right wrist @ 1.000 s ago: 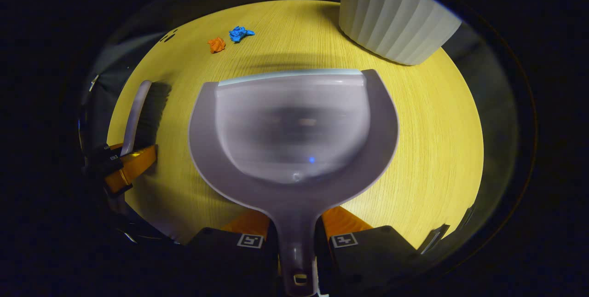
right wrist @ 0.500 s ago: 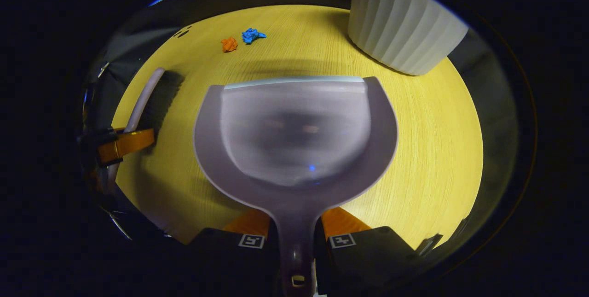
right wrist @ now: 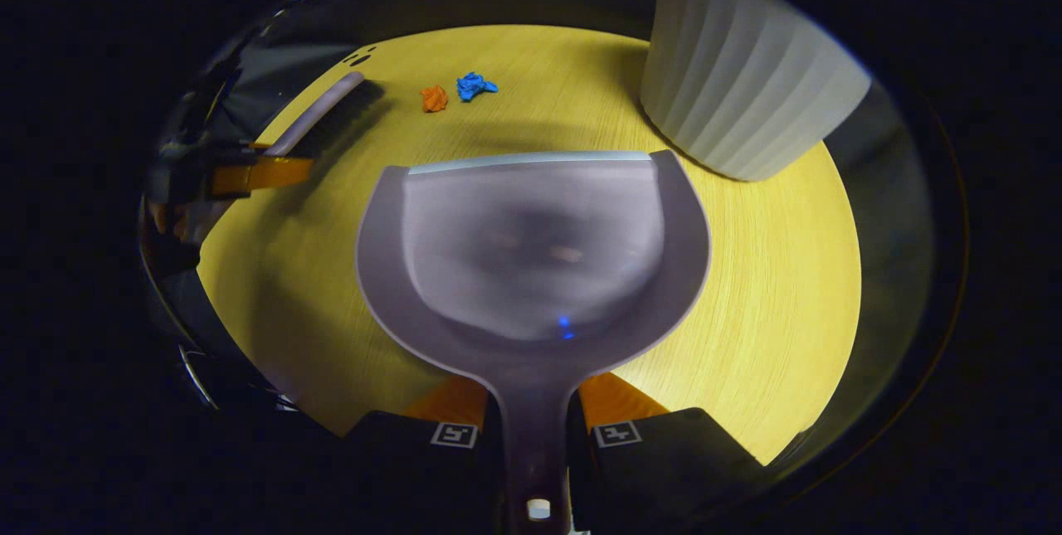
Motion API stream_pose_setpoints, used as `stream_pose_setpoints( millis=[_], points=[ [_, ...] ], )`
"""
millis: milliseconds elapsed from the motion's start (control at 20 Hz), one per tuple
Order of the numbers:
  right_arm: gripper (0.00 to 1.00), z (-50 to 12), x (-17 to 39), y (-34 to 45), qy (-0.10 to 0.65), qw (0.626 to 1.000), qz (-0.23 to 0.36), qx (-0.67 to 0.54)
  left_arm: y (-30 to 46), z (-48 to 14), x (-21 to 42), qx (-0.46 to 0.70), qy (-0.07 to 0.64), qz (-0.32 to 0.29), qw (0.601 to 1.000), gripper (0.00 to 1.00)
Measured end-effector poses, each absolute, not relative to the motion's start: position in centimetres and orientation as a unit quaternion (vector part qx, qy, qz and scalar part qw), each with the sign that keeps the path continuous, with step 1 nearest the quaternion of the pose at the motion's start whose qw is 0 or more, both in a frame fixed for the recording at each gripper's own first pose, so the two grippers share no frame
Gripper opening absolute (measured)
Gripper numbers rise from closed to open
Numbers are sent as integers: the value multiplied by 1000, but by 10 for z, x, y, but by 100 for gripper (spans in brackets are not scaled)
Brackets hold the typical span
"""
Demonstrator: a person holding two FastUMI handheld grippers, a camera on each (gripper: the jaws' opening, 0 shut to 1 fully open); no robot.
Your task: Pick up the small broom and dustpan from the desktop, sweep the trash into the dustpan with the broom, and then empty the trash into the garbage bin.
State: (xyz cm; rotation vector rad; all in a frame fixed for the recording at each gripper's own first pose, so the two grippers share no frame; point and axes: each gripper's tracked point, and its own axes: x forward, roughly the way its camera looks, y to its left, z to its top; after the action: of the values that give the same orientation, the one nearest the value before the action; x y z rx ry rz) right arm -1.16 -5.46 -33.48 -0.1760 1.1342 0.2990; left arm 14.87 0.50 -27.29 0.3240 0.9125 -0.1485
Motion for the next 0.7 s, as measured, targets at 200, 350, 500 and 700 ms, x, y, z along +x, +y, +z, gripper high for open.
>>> stream_pose_setpoints(
  millis=[200, 350, 500, 700],
  points=[
    [40, -330, 12, -57, 522, 827, 170, -119, 1, -265, 202, 173, 441, -92, 876, 28],
    [36, -330, 20, -64, 521, 815, 204, -151, 3, -258, 246, 223, 433, -113, 866, 29],
    [36, -335, 21, -74, 529, 802, 223, -166, -8, -265, 272, 270, 435, -154, 845, 28],
    [40, -343, 25, -79, 534, 793, 234, -175, -37, -280, 273, 302, 451, -212, 813, 28]
  ],
)
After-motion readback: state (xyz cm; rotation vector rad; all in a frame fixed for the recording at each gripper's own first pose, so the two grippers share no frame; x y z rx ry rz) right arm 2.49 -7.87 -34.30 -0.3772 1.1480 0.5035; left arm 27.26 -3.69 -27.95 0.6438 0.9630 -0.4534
